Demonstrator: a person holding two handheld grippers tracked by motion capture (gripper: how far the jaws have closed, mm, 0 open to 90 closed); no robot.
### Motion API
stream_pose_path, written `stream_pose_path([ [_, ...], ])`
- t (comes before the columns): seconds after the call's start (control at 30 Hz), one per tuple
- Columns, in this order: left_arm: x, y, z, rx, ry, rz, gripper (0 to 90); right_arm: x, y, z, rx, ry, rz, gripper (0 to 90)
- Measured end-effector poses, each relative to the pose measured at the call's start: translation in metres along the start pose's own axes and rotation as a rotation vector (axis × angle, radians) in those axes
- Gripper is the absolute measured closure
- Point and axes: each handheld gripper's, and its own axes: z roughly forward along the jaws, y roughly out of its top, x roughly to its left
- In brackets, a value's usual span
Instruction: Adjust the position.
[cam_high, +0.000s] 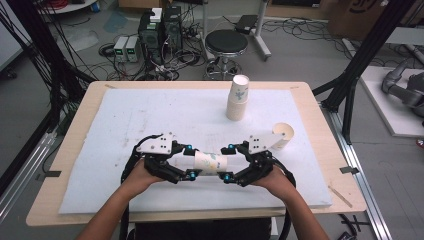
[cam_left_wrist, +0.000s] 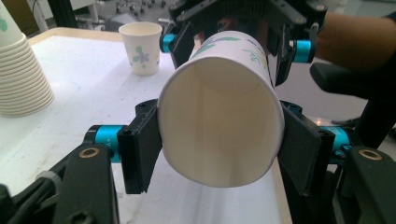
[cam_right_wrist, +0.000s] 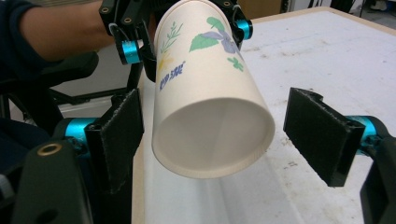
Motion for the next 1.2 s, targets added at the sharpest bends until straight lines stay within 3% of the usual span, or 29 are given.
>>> stream_pose_path([
  [0.17,0.000,0.010,-0.005,0.098,0.026,0.014,35.3,0.001,0.008,-0.001,0.024,-0.019,-0.033,20.8],
  [0.43,0.002,0.024,-0.008,0.248,0.050,0.031,35.3,0.004,0.021,0.007,0.113,-0.054,-0.099,20.8],
  [0.57,0.002,0.029,-0.008,0.301,0.059,0.040,35.3,0.005,0.026,0.015,0.172,-0.071,-0.132,20.9],
  [0.77,0.002,0.038,-0.006,0.385,0.074,0.053,35.6,0.005,0.033,0.022,0.218,-0.087,-0.164,20.9],
  [0.9,0.003,0.044,-0.005,0.423,0.075,0.061,35.7,0.005,0.036,0.025,0.243,-0.093,-0.179,21.0],
  [1.2,0.003,0.048,-0.001,0.456,0.062,0.068,36.9,0.007,0.041,0.037,0.314,-0.085,-0.218,21.1],
])
